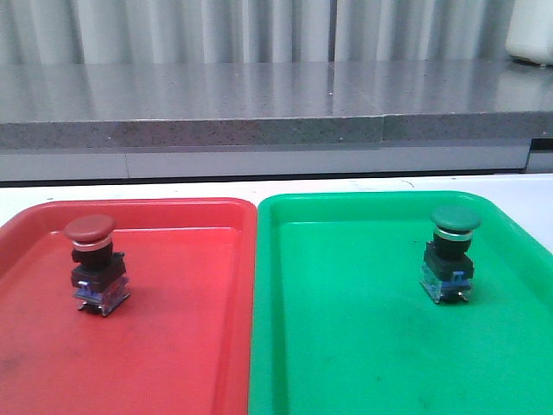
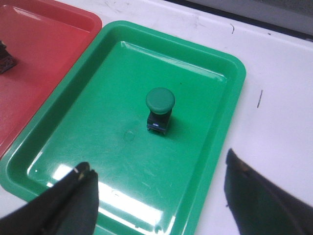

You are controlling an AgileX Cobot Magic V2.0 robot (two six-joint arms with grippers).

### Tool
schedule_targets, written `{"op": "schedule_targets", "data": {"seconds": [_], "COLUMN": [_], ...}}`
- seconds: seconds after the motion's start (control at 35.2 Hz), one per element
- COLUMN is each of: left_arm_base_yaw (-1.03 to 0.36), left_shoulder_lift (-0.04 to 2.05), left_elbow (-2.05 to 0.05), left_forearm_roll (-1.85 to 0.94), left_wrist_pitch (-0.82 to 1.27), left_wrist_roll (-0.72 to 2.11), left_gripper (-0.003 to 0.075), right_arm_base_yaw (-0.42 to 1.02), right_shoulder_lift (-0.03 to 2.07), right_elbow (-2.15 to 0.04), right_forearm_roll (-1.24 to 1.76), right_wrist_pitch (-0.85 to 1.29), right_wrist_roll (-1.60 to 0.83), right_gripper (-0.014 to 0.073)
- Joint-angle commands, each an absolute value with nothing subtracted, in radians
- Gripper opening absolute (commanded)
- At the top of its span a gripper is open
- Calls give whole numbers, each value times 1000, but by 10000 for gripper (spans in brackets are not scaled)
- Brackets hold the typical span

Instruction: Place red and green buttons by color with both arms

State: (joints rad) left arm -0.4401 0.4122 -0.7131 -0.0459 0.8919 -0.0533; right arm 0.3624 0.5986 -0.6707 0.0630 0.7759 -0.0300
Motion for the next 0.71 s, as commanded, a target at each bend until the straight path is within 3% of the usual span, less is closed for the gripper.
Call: {"op": "schedule_targets", "data": {"seconds": [0.0, 0.17, 0.28, 0.34, 0.45, 0.57, 0.68], "left_arm_base_yaw": [-449, -449, -449, -449, -449, -449, -449], "left_shoulder_lift": [419, 419, 419, 419, 419, 419, 419], "left_elbow": [-740, -739, -739, -738, -732, -730, -730], "left_forearm_roll": [-48, -48, -48, -43, -43, -43, -43], "left_wrist_pitch": [819, 806, 804, 806, 815, 815, 815], "left_wrist_roll": [-57, -57, -57, -57, -57, -57, -57], "left_gripper": [491, 491, 488, 451, 268, 103, -20], "right_arm_base_yaw": [363, 363, 363, 363, 363, 363, 363], "right_shoulder_lift": [554, 526, 526, 526, 526, 526, 526], "right_elbow": [-697, -697, -696, -696, -694, -694, -694], "right_forearm_roll": [44, 11, 7, 7, 7, 7, 7], "right_wrist_pitch": [765, 827, 832, 832, 830, 830, 830], "right_wrist_roll": [-37, -37, -37, -37, -37, -37, -37], "right_gripper": [554, 484, 322, 217, 54, -38, -71]}}
